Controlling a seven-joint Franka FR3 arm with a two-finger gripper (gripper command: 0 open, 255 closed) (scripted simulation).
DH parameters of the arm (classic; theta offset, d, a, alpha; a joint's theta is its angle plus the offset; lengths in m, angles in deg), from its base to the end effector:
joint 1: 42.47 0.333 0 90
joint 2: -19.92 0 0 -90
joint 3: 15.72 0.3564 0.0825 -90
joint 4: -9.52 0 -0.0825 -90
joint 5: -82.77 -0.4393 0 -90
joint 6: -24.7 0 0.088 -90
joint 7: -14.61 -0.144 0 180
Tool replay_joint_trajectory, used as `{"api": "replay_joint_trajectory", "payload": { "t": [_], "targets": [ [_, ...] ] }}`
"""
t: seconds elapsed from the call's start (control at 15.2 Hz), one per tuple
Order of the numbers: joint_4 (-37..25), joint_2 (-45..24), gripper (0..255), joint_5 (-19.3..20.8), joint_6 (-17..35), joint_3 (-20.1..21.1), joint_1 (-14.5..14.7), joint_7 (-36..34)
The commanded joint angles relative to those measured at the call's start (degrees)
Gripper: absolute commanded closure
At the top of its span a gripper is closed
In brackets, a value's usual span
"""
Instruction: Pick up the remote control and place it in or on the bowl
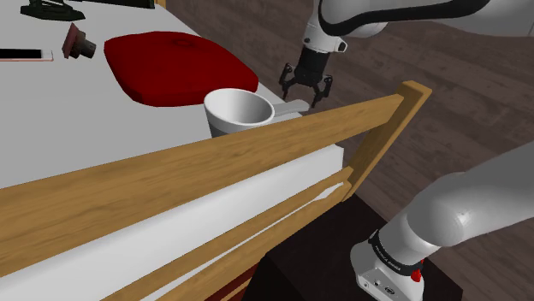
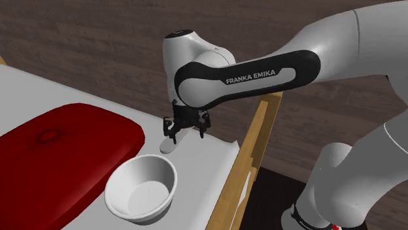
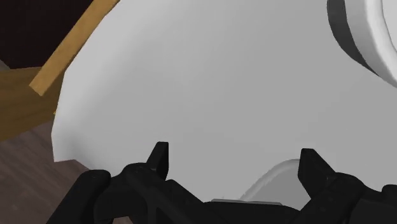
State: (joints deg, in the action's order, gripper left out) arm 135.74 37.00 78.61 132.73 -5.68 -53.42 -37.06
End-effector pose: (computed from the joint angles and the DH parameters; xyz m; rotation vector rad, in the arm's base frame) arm 0.5024 0.0039 0.4836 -2.7887 1.4327 0.0444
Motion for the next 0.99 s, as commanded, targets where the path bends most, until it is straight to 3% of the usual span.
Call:
{"api": "replay_joint_trajectory", "payload": {
  "t": [0.0,0.53,0.92],
  "targets": [
    [-2.7,-4.2,0,0.9,1.6,0.6,-1.6,-6.8],
    [-13.0,-18.1,0,4.9,5.3,-0.9,-6.0,-30.4],
    [-11.1,-20.1,0,5.3,9.1,-1.2,-6.2,-32.3]
  ]
}}
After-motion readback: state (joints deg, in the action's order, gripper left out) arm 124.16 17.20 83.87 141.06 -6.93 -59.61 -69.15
